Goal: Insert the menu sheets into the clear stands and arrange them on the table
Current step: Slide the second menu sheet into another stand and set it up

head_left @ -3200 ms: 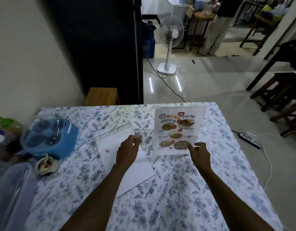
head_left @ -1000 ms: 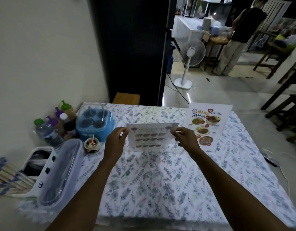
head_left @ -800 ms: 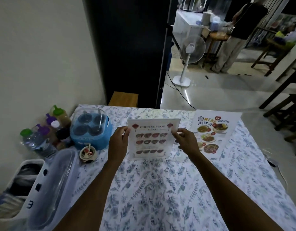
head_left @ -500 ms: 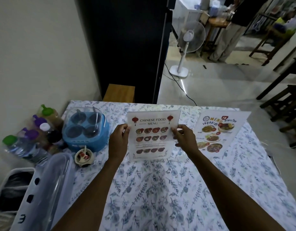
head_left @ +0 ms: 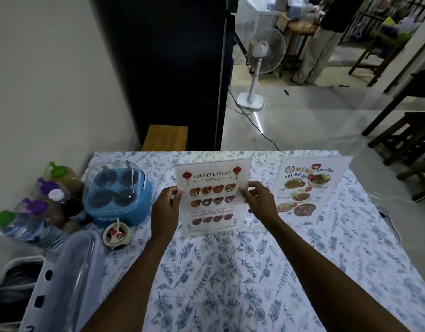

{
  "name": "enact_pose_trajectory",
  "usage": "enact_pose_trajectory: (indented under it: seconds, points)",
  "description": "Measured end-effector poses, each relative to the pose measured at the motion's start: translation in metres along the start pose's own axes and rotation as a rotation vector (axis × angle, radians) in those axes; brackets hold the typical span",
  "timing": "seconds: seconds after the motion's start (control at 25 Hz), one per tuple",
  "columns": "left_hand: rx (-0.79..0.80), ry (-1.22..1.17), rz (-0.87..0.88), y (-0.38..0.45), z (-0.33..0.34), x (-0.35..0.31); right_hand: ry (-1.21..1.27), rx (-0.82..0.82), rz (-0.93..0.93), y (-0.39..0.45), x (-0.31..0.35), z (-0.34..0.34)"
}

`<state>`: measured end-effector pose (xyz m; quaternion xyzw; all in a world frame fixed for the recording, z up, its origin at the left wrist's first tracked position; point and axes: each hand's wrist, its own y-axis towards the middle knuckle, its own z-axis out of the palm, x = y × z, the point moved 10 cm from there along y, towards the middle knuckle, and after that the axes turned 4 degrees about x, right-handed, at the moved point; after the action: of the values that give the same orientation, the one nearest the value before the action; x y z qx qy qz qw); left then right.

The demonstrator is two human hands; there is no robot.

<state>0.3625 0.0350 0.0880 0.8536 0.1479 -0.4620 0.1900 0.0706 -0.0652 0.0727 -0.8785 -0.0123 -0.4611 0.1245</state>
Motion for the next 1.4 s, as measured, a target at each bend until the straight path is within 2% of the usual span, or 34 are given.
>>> enact_pose_trajectory:
  seconds: [0.8,0.88,1.04,1.2,1.28,1.4]
  points:
    - [0.036,0.021,-0.04,-0.01,0.007,0.005,-0.077,0.019,0.013,0.006,-0.016,0.012]
    - [0.068,0.058,-0.095,-0.016,0.015,0.014,-0.135,0.053,0.021,0.005,-0.018,0.011]
    - [0.145,0.122,-0.351,-0.041,0.035,0.055,-0.164,0.129,0.032,-0.01,-0.037,-0.002]
    - [0.132,0.166,-0.52,-0.093,0.05,0.059,-0.16,0.222,0.052,-0.036,-0.08,-0.036]
    - [0.145,0.142,-0.54,-0.126,0.073,0.042,-0.155,0.267,0.104,-0.05,-0.11,-0.062]
    - [0.257,0.133,-0.521,-0.157,0.129,0.005,-0.151,0.292,0.158,-0.066,-0.159,-0.103]
